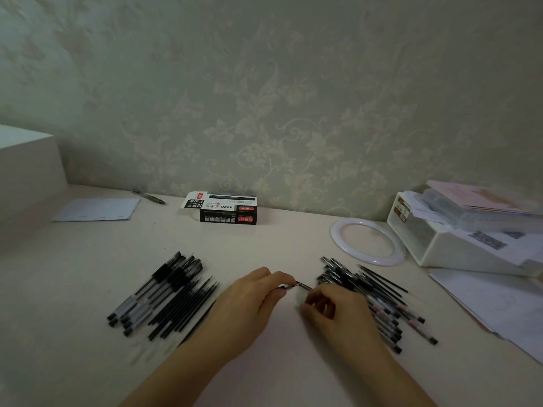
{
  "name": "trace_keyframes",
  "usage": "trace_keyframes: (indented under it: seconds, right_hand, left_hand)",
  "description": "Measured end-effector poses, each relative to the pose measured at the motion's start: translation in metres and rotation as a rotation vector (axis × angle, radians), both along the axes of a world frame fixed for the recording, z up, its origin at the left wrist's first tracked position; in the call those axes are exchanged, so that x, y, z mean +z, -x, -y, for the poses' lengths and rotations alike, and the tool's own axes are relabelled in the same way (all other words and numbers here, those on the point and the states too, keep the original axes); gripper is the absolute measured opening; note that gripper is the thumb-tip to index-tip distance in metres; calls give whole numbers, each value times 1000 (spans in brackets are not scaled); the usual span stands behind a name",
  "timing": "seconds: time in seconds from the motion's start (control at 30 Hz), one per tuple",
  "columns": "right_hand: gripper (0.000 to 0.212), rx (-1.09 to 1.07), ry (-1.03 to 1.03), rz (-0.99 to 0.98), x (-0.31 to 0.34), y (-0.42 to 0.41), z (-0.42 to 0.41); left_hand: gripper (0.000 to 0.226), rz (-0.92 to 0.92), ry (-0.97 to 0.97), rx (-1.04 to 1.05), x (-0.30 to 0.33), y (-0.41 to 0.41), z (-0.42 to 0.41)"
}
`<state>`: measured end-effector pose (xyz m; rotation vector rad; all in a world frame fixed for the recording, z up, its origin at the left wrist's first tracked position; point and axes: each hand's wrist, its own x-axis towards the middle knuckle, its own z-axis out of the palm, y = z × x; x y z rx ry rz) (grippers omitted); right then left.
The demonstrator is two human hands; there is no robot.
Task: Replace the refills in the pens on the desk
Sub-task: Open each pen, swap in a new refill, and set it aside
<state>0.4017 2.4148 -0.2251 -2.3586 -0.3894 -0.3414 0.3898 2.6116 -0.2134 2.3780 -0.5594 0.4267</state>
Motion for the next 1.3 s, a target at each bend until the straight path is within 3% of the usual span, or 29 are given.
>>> trace_keyframes:
  seconds: [0.17,0.3,0.4,0.5,0.73,1.1,1.3]
  right_hand:
    - [2,16,91,16,-2,0,-2]
    - [10,-3,60,24,-1,2,-3]
    - [8,-19,-183,-12,4,3,-6]
    - [13,59,-469,-195,12,5,-9]
    - [14,98,-727,-420,19,11,-15]
    - [15,58,-911,-448,19,10,-14]
    - [14,-103,-1247,-362,22,1,0]
  left_hand:
    - [23,-3,12,2,0,0,2]
    - [26,7,48,-14,-1,0,3]
    - [32,20,72,-29,0,1,5]
    - [33,20,112,-74,4,4,8]
    - [35,31,139,-129,11,8,10]
    - [38,26,90,-135,13,11,11]
    - [38,28,86,-108,9,8,9]
